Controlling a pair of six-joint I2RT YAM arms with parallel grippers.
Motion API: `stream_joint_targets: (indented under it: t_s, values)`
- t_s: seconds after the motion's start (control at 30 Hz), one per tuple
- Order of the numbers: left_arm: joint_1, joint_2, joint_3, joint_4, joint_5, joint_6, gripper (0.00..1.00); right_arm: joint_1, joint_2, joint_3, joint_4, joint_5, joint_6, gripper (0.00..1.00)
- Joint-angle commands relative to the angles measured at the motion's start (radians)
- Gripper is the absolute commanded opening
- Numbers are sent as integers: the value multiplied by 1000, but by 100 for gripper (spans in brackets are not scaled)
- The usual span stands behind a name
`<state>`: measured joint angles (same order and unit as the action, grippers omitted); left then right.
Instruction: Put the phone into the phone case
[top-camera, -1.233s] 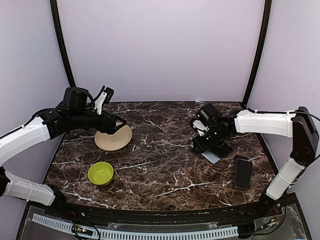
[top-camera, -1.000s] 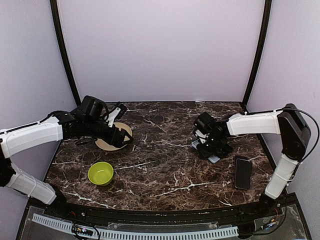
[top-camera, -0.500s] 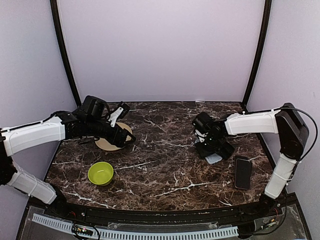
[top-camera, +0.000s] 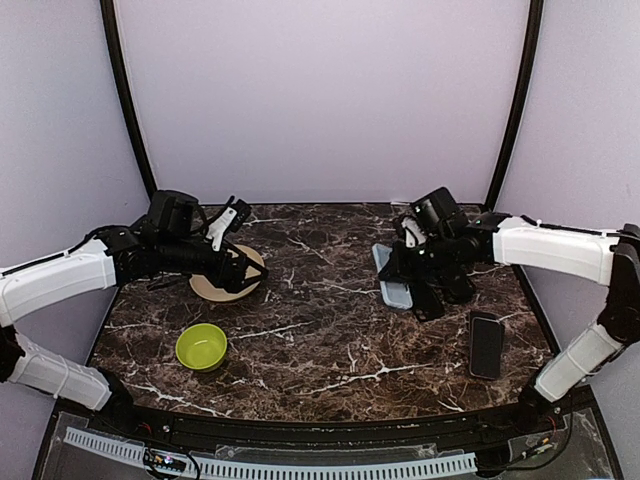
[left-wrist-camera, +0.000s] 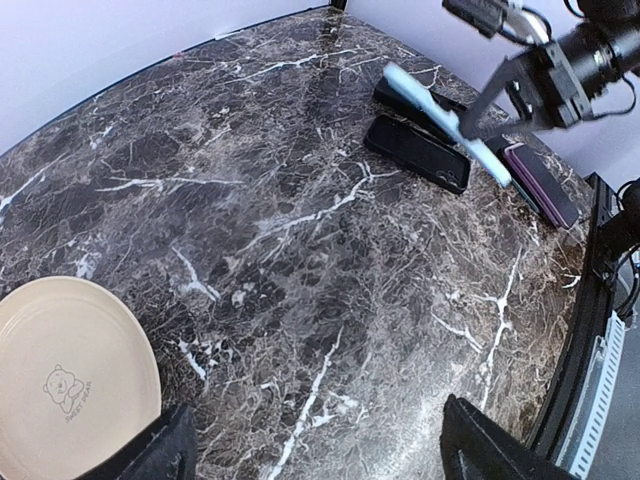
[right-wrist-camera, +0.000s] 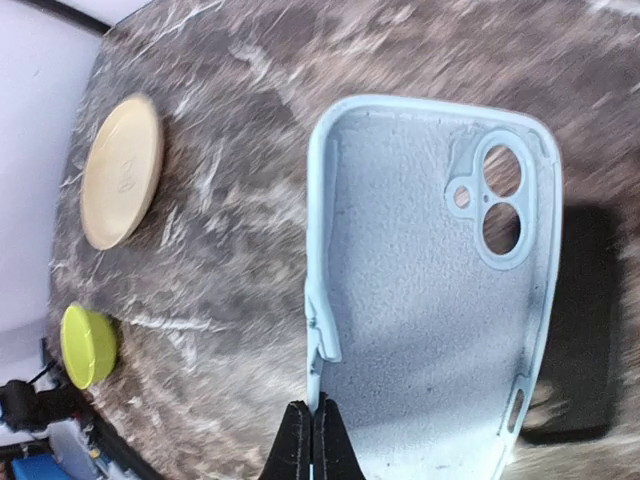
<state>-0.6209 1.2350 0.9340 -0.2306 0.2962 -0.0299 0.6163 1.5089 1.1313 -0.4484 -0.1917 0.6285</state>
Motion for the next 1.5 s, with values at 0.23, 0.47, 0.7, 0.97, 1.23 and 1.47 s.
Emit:
stream_joint_targets:
  t_s: [0.23, 0.47, 0.7, 0.97, 1.23, 1.47]
  values:
    - [-3, -81, -39, 31, 59, -27, 86, 473, 145, 6, -242, 356, 476, 0]
    - [-3, -78, -43, 24, 51, -25, 86, 498, 316, 112, -272, 361, 448, 32]
    - [-3, -71, -44, 22, 54, -21, 86, 418, 154, 161, -678, 559, 402, 98]
    - [-3, -62, -47, 17, 41, -15, 86, 47, -292, -275, -663, 527, 394, 99]
    - [-3, -47, -49, 20, 57, -16, 86, -175, -334, -456, -428, 369, 261, 98]
    - [-3, -49, -56, 29, 62, -12, 86, -213, -218, -452, -366, 383, 187, 88]
